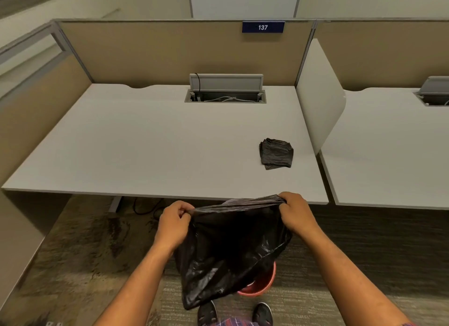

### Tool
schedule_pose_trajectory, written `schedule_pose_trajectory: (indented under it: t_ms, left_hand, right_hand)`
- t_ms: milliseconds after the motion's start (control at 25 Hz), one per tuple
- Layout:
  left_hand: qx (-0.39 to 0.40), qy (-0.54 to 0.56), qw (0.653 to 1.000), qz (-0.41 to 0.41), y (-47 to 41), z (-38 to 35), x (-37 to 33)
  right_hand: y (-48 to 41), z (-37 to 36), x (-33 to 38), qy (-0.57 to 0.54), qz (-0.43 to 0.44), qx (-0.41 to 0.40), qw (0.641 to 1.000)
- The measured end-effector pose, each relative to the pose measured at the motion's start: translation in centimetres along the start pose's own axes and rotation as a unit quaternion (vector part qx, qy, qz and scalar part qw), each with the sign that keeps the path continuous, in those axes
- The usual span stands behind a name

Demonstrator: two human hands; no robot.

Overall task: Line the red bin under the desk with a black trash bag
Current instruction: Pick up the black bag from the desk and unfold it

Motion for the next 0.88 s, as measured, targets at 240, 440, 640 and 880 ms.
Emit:
schedule_pose_trajectory:
  t_ms: [240,440,640,880]
  left_hand:
    - [-0.135,0.022,0.973,-0.187,2.0,1.8,-4.5]
    - [-0.234,0.019,0.942,-0.241,2.6,3.6,-7.2]
    - [-0.083,-0.129,0.976,-0.154,1.1,1.0,-5.5]
    - [-0.092,-0.077,0.985,-0.124,1.5,1.9,-5.6]
  right_hand:
    - [0.5,0.1,-2.2,0.014,-0.057,-0.023,0.998]
    - [1.3,0.0,-2.4,0.119,-0.052,-0.049,0.99]
    - [2.2,-0.8,-5.1,0.112,-0.118,-0.014,0.987]
    - [2.8,0.5,-5.2,-0.036,-0.131,-0.107,0.985]
Point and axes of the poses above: each hand's wrist, its own y-axis away from the middle knuckle, its own z-axis out of the back of the hand, x = y × z, the point moved 7 cm from there along -y, towards the middle knuckle, and after that the axes turned 4 degrees about -y, right-handed, at the moved point
